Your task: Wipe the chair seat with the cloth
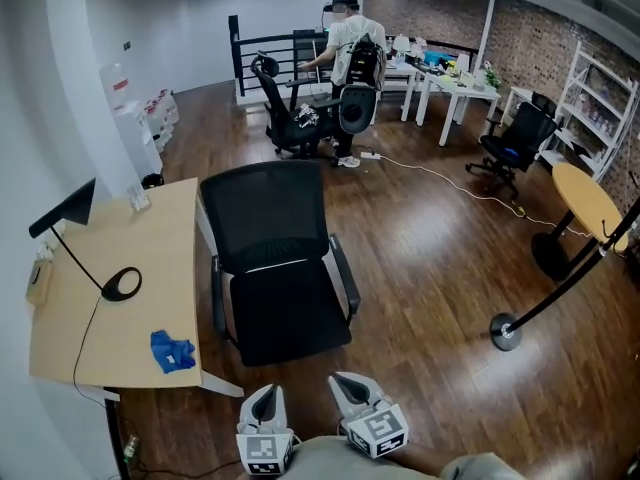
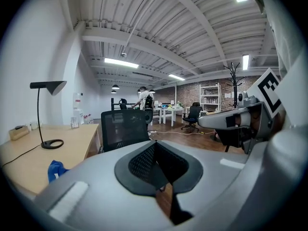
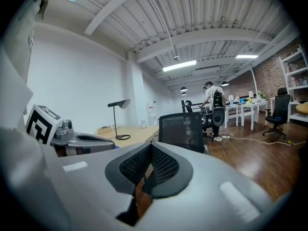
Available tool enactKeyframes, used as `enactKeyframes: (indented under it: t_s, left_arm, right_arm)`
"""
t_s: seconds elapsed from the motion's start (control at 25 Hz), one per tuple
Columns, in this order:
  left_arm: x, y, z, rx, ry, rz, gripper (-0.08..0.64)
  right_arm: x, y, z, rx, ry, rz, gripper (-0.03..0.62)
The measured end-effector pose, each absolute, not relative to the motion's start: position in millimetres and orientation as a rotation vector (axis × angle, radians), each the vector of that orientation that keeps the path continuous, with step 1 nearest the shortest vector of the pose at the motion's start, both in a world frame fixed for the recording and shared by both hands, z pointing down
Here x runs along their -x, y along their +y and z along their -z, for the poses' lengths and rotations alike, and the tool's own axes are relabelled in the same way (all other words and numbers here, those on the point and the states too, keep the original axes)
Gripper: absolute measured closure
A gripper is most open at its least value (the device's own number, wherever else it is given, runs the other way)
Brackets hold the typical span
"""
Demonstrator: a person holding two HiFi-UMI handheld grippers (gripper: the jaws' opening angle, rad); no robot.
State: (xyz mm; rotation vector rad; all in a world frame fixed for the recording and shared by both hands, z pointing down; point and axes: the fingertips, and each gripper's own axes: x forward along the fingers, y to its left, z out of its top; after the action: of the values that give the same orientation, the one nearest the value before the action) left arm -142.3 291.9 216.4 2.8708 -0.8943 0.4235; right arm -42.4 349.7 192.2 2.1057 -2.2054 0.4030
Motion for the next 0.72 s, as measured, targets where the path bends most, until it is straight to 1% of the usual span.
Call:
enactKeyframes:
  t_s: [0.32,0.72]
  left_arm:
    - [145.5,288.8,-215.9,-2.905,-0.818,-0.431,0.555]
    - [150.6,285.5,-216.3,-2.888,-0.855,-0.428,0.555]
  right_arm:
    - [48.1,349.8,-192.3,-2.159,-2.151,-0.401,0.592]
    - [50.6,347.7,-196.8,-2.144,-2.162,-0.422,0.592]
